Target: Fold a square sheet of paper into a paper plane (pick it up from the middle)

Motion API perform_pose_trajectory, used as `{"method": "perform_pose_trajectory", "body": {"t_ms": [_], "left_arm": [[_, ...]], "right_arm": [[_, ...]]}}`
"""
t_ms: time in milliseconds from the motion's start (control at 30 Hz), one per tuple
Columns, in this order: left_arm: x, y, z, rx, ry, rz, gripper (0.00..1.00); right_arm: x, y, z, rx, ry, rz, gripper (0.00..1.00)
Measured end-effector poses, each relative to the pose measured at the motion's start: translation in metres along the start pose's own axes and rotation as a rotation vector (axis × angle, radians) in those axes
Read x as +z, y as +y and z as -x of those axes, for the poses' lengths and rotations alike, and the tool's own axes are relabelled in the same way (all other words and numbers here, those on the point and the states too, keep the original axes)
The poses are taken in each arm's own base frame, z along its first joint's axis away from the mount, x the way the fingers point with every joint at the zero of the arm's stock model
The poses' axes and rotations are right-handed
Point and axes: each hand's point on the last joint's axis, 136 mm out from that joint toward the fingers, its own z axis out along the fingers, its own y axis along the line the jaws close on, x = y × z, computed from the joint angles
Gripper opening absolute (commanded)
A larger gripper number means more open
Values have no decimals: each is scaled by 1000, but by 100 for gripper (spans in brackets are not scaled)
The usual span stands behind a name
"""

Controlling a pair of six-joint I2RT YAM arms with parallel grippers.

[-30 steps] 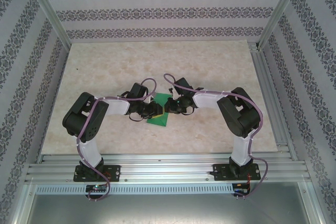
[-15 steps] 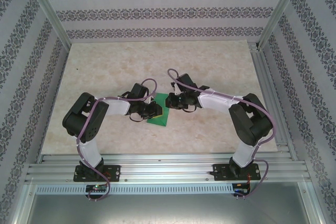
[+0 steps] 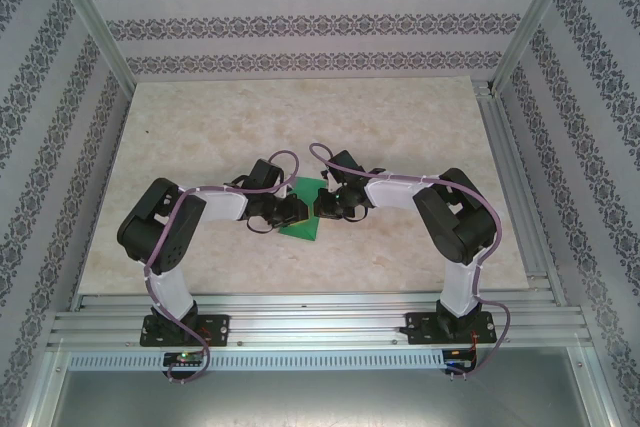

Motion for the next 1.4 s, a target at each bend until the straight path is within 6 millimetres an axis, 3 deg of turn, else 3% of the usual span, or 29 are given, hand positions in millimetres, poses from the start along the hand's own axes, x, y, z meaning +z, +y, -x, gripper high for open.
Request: {"method": "perform_pose_trajectory", "body": {"t_ms": [233,500,800,1000,1200,1400], "left_arm": [[-9,-4,-2,3,-8,2,24],[-17,-8,11,29,-60,42,22],[-14,18,15,13,-81,172,20],[-14,20,16,18,-87,198,18],[-14,22,15,17,-89,202,15],[-14,24,15,13,-98,200,14]], "right_arm": [[1,0,0,3,15,-12,9],[2,0,0,-4,31,-44,10],[2,0,0,-8,32,-49,10],[2,2,1,-11,28,-43,10],[-4,18,4,-24,7,24,10],[-28,48,-2,-54,-33,97,10]]}}
